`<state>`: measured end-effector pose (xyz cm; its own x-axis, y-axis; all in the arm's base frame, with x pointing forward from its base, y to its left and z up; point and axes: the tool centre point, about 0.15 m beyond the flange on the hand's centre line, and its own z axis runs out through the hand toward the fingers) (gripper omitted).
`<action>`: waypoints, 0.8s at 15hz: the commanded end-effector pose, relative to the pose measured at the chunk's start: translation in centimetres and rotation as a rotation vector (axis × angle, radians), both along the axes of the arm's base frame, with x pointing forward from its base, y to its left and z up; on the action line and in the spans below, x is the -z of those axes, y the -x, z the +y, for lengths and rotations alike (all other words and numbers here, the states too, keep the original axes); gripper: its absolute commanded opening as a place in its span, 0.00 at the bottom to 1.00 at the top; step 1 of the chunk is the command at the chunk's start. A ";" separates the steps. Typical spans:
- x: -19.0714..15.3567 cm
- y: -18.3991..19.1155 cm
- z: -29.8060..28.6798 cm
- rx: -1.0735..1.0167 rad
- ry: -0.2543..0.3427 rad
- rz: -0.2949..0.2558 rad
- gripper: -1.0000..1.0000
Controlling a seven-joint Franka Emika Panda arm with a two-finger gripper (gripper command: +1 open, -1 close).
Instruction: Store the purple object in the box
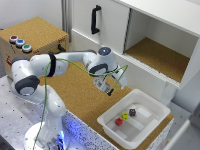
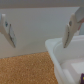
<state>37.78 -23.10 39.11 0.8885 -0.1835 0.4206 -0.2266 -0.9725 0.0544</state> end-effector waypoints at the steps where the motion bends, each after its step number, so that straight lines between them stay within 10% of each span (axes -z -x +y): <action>1: 0.3 0.3 0.3 -0.017 -0.017 -0.027 1.00; 12: -1.9 -0.5 4.3 -0.105 -0.039 -0.002 1.00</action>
